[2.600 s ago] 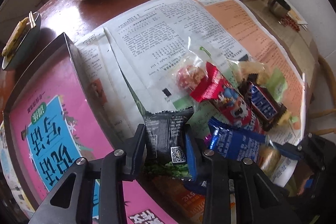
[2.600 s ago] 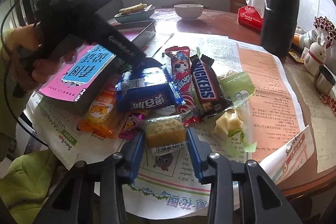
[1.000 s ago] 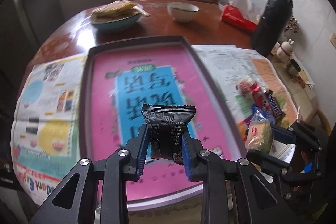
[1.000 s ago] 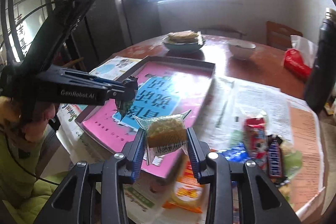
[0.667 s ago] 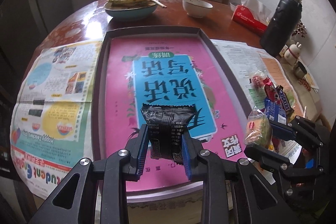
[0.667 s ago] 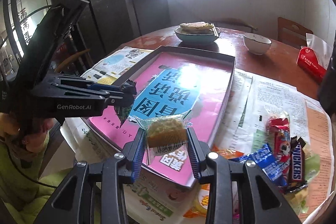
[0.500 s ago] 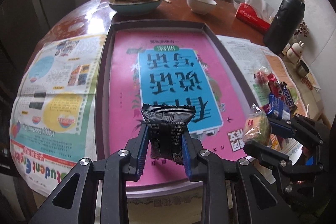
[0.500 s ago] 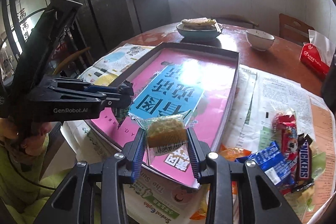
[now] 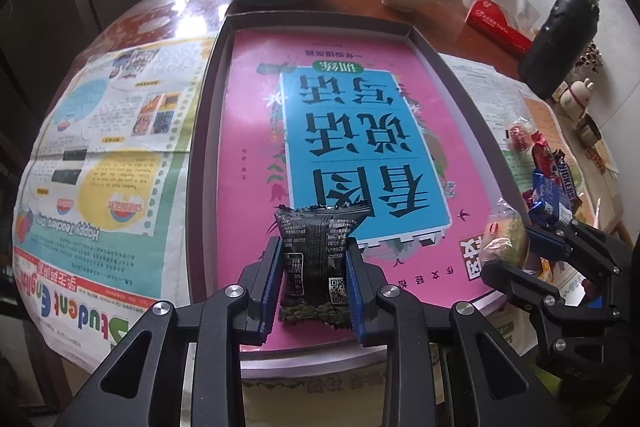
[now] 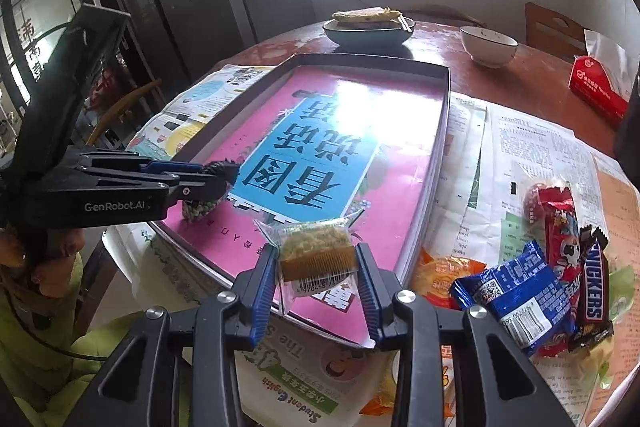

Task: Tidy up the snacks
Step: 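Lift the black packet with the left tool while the right tool carries the cake packet over the tray, then lower and open the left tool in the tray while the right tool releases the cake packet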

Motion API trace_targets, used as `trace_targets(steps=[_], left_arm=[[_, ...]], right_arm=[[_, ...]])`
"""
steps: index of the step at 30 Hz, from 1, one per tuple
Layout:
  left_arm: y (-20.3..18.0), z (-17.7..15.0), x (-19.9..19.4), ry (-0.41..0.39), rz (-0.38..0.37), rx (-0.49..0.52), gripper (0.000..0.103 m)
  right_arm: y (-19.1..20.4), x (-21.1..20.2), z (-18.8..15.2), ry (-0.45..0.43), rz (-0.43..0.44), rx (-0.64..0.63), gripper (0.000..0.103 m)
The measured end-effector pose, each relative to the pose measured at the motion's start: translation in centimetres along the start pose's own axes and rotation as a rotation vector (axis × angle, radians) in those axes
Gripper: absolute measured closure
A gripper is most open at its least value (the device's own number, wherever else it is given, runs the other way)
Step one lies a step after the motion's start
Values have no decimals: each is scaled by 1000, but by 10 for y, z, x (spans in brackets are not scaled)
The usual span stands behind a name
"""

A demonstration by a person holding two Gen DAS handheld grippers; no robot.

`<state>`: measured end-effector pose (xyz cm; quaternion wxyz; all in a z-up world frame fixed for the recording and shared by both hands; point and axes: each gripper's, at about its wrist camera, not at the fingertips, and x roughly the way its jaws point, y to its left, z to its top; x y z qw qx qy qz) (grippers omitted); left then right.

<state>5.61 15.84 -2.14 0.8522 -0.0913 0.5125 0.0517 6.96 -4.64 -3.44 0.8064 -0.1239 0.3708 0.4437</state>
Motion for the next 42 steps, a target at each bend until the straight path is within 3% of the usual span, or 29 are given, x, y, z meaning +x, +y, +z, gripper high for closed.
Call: trace_targets(steps=[25,36,42], left_arm=[[4,-1,-3,-3,5,-22,72],[9,-1,-8,-6,-10,-55,55],[8,-1,-17,-32,-3,-54,52]], right_arm=[[7,-1,-5,10,-18,-8,60],[5,-10,-6,-20,-23,5,52],[6,-12,-6,-33,-29,4,50]])
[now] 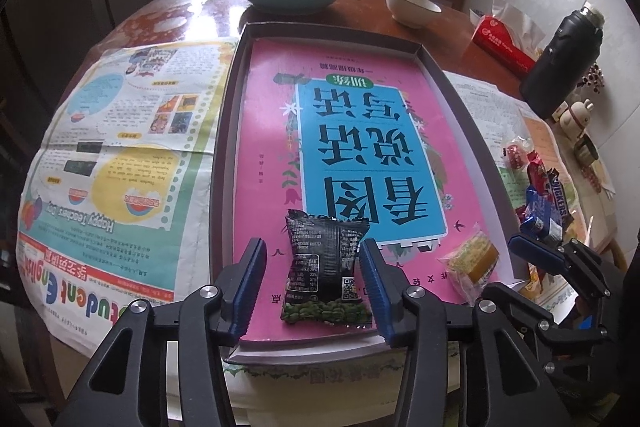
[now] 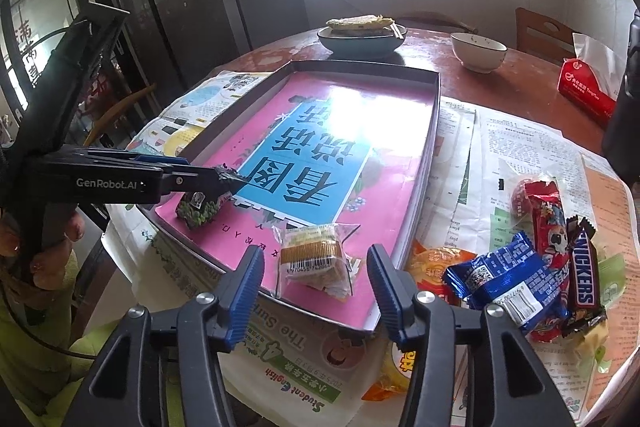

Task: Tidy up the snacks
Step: 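Lower and open the left tool in the tray while the right tool releases the cake packet, then withdraw both tools from the tray back toward the snack pile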

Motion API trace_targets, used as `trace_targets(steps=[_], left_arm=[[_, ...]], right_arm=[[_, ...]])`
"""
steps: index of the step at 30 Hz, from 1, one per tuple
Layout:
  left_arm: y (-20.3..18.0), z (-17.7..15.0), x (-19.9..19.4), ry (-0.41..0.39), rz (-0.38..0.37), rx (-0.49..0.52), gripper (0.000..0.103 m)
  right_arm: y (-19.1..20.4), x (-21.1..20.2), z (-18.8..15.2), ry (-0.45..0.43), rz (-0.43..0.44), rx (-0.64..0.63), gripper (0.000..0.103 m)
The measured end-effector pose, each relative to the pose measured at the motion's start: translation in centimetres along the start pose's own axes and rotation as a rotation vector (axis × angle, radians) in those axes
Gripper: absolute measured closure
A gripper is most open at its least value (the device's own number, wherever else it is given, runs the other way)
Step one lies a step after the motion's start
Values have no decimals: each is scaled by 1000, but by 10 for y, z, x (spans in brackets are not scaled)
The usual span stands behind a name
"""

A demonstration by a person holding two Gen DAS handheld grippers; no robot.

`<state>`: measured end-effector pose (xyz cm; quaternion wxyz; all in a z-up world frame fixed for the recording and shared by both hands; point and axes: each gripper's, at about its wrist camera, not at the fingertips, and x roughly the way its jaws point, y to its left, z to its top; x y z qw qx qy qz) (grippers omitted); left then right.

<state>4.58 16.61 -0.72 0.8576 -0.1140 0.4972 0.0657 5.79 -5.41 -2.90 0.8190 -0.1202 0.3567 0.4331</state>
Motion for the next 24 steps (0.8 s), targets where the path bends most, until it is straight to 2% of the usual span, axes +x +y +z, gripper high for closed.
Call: trace_targets(steps=[9,24], left_arm=[[-8,0,-18,-61,6,29,38],[-31,1,-37,-113,2,65,38]], right_arm=[[-2,-6,1,-19,-9,5,49],[-8,-27,1,-70,-23,18,45]])
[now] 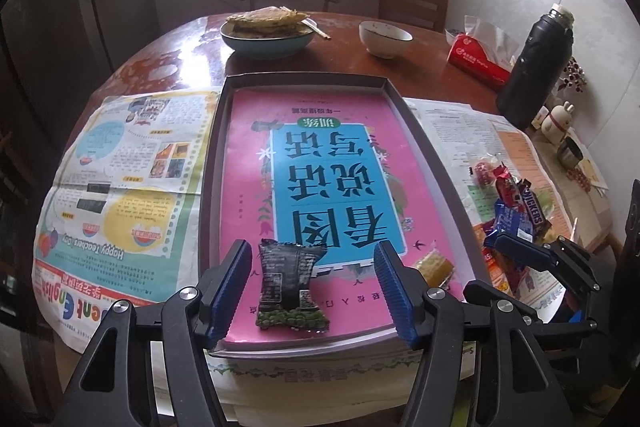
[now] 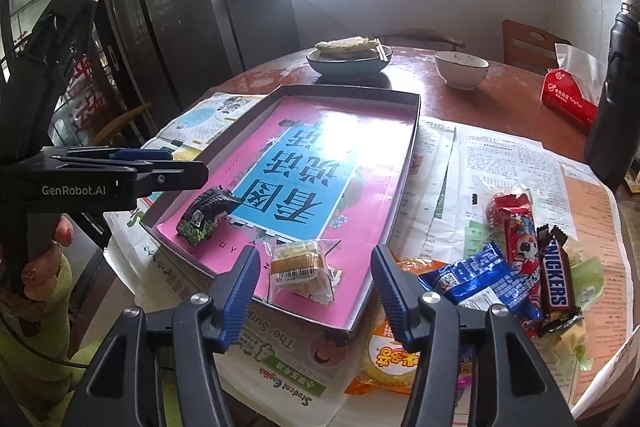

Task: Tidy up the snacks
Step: 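Withdraw both tools from the tray back toward the snack pile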

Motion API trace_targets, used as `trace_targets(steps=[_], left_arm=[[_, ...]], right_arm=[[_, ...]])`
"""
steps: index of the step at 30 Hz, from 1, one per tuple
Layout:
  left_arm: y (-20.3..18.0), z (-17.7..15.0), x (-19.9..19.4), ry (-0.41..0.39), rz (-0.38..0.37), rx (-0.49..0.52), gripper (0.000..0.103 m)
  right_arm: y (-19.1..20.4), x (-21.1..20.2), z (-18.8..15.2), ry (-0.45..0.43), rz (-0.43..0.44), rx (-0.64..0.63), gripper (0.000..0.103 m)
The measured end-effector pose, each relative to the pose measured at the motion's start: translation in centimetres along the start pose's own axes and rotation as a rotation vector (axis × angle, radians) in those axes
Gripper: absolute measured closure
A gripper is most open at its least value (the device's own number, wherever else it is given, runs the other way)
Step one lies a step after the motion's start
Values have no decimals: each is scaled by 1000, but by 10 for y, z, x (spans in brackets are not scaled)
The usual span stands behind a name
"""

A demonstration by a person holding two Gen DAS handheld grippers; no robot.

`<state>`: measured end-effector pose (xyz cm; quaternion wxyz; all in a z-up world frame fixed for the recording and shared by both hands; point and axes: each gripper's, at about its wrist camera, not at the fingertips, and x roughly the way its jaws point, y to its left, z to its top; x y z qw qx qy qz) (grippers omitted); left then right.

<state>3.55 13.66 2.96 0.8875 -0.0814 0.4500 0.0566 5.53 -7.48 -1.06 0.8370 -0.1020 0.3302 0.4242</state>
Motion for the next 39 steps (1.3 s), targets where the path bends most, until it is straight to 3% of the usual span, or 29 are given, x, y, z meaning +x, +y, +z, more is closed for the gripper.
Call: trace_targets(steps=[10,39], left_arm=[[-27,5,-14,-46,-54,59,26],[-93,18,-22,-55,-135,173,26]], right_arm=[[-5,-17,2,-43,-9,10,39],[-68,-89,0,-209,-141,137,33]])
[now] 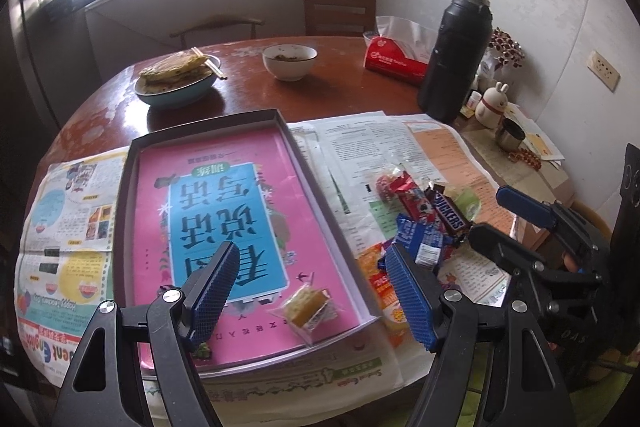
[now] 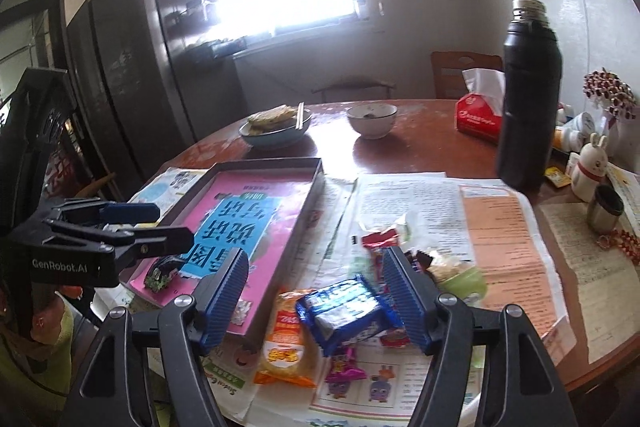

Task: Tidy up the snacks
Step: 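Withdraw both tools from the tray back toward the snack pile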

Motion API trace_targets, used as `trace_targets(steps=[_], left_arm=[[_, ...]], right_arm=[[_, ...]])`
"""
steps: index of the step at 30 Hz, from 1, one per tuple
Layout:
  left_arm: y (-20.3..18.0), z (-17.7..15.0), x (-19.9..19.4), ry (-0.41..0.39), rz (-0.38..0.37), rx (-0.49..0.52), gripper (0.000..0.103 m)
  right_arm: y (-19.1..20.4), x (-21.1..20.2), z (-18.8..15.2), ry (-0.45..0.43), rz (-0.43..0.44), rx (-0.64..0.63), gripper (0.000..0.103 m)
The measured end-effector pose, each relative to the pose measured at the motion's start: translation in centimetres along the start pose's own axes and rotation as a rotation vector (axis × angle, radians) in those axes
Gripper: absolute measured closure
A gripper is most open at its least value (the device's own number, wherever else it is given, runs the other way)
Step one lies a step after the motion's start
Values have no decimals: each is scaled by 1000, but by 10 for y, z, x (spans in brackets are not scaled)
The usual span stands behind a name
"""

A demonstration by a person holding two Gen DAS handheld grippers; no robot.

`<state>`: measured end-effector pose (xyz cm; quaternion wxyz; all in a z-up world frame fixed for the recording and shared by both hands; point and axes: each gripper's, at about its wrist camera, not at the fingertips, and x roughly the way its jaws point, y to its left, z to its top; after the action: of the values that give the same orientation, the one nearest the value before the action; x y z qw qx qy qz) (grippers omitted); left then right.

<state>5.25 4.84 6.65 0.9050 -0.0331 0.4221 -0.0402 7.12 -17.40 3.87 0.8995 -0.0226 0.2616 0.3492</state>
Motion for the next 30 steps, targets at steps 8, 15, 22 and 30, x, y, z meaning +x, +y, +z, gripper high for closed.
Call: trace_targets(steps=[8,15,22,30], left_arm=[[-14,4,2,-1,-26,30,26],[-31,9,6,5,-59,66,26],[-45,11,14,22,-72,98,26],[-55,13,23,34,-87,115,26]], right_arm=[[-13,-13,2,-32,-32,22,32],[-25,-22,1,-48,-60,40,31],[-40,-28,0,-55,-91,65,30],[-56,-36,-2,-66,-123,92,30]])
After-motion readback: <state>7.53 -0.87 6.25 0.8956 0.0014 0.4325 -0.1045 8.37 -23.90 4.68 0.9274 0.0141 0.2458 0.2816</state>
